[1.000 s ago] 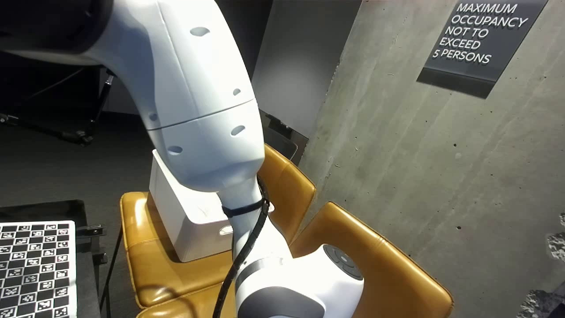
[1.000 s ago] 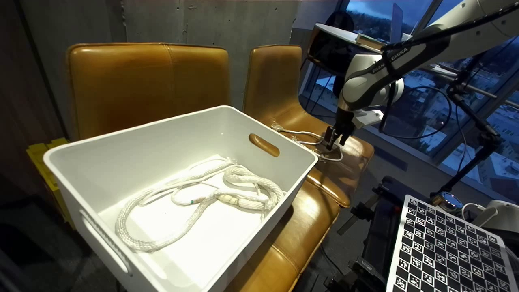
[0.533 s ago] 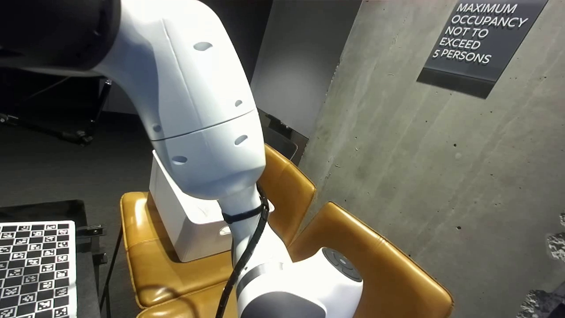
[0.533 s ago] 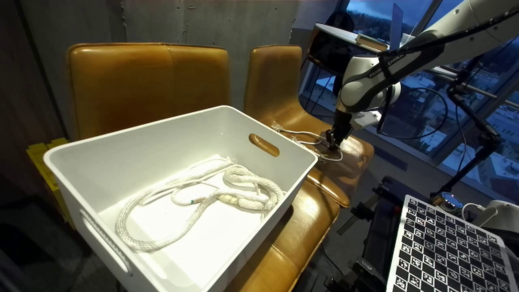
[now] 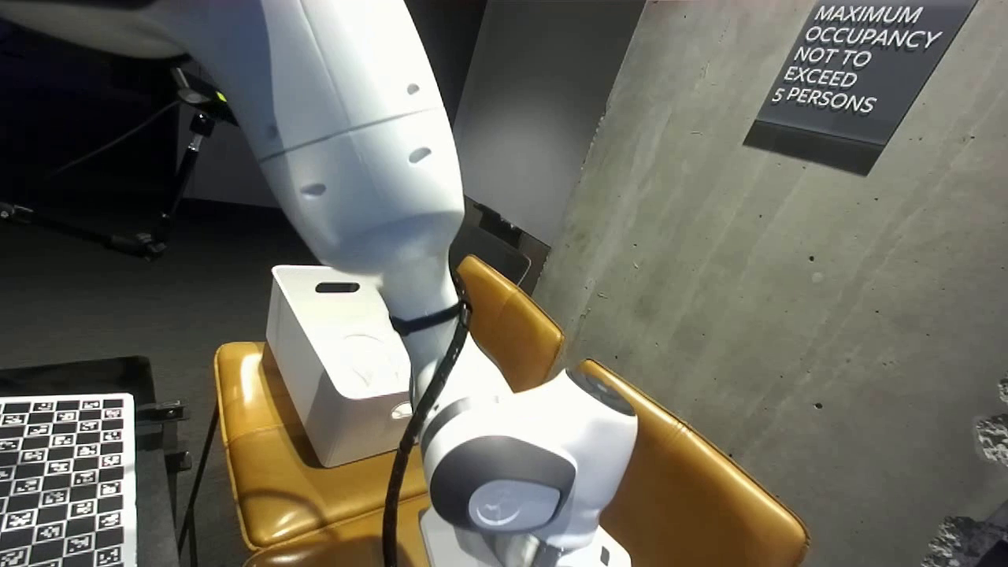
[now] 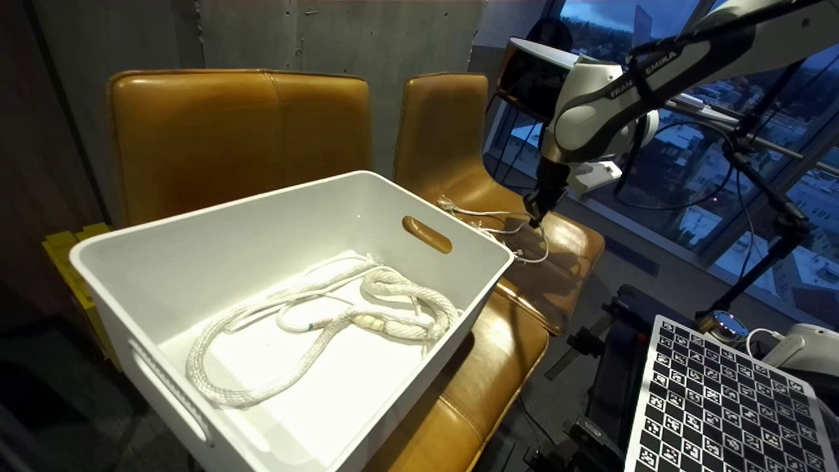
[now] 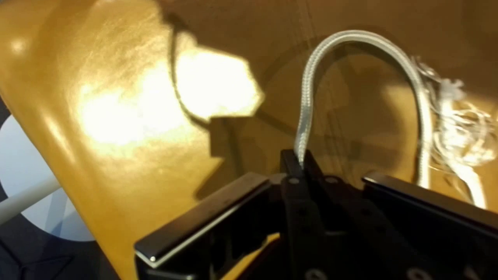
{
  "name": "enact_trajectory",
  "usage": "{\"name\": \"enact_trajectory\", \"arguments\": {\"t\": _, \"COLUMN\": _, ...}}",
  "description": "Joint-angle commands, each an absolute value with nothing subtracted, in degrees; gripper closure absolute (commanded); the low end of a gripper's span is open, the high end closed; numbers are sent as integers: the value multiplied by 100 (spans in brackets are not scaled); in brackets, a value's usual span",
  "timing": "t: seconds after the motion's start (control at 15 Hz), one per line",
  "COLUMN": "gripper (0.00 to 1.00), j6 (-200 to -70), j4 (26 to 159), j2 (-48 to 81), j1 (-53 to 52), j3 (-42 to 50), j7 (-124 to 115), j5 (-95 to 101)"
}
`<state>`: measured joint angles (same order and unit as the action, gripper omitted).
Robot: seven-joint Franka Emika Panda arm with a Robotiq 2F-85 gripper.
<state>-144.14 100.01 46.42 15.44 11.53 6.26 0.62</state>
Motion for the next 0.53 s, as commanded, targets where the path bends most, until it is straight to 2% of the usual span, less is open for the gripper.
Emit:
{"name": "enact_trajectory", "arguments": {"t": 0.0, "gripper": 99, "j6": -14457, "j4": 10761, "j2": 3586, "j1": 1088, "j3": 1106, "j7": 371, "j5": 246}}
{"name": "enact_trajectory", "arguments": {"t": 0.47, "gripper": 99, "j6": -14204, "j4": 11372, "j2": 2111, "j1": 18, "j3": 826, "j7": -388, "j5": 437}}
